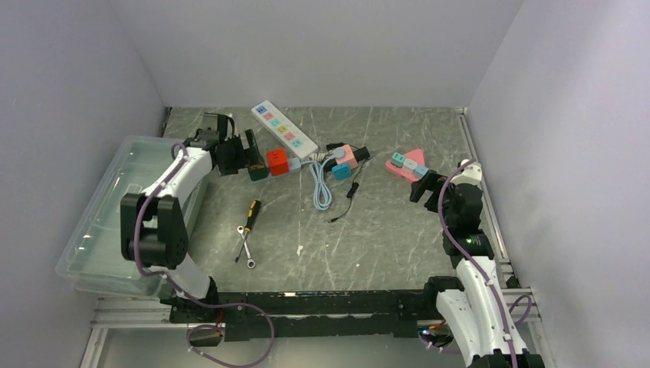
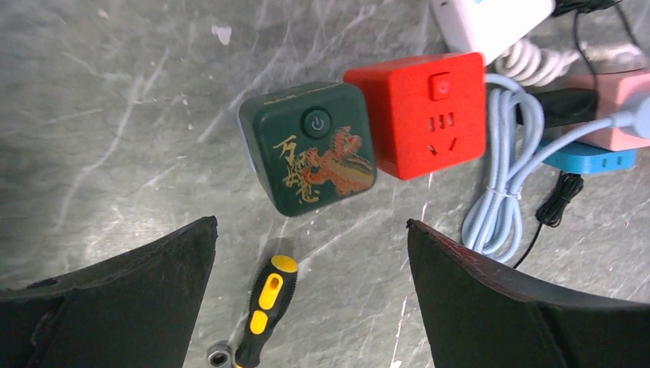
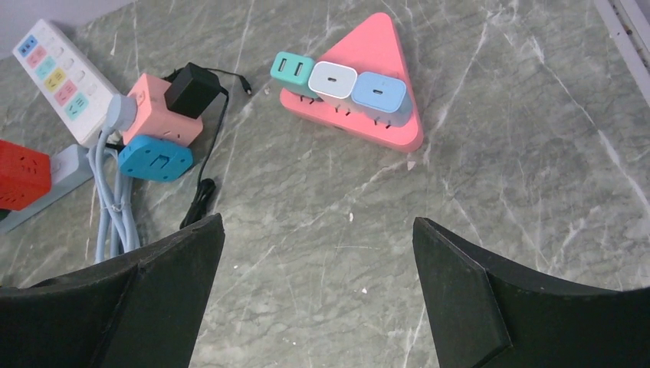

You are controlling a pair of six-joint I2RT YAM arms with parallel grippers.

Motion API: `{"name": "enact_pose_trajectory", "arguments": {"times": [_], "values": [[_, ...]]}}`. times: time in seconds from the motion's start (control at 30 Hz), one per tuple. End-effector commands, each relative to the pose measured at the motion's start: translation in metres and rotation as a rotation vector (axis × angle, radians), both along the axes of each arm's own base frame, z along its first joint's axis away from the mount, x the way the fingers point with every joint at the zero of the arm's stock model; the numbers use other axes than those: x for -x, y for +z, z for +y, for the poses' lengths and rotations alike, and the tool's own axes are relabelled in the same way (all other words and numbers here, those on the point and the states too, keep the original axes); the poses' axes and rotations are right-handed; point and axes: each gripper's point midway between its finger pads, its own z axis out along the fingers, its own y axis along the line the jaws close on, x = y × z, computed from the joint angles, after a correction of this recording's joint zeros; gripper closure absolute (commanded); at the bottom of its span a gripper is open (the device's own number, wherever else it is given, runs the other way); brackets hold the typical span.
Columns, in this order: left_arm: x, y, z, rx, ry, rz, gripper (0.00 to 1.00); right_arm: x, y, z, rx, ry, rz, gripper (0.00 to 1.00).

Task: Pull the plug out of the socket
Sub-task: Move the socket to the center of the board.

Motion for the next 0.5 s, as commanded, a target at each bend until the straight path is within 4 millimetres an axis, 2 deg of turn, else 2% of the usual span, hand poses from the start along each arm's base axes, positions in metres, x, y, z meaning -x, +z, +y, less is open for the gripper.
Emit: {"name": "enact_pose_trajectory", "arguments": {"times": [0.0, 0.47], "values": [[-0.02, 0.005, -0.015, 0.077, 0.007, -0.007, 0.01, -0.005, 0.027, 0.001, 0.005, 0.006, -0.091, 0.03], [-0.044, -0.034, -0.012, 0.033, 0.01, 0.079, 0.01, -0.007, 0.025, 0.001, 0.003, 0.005, -0.08, 0.03]]}}
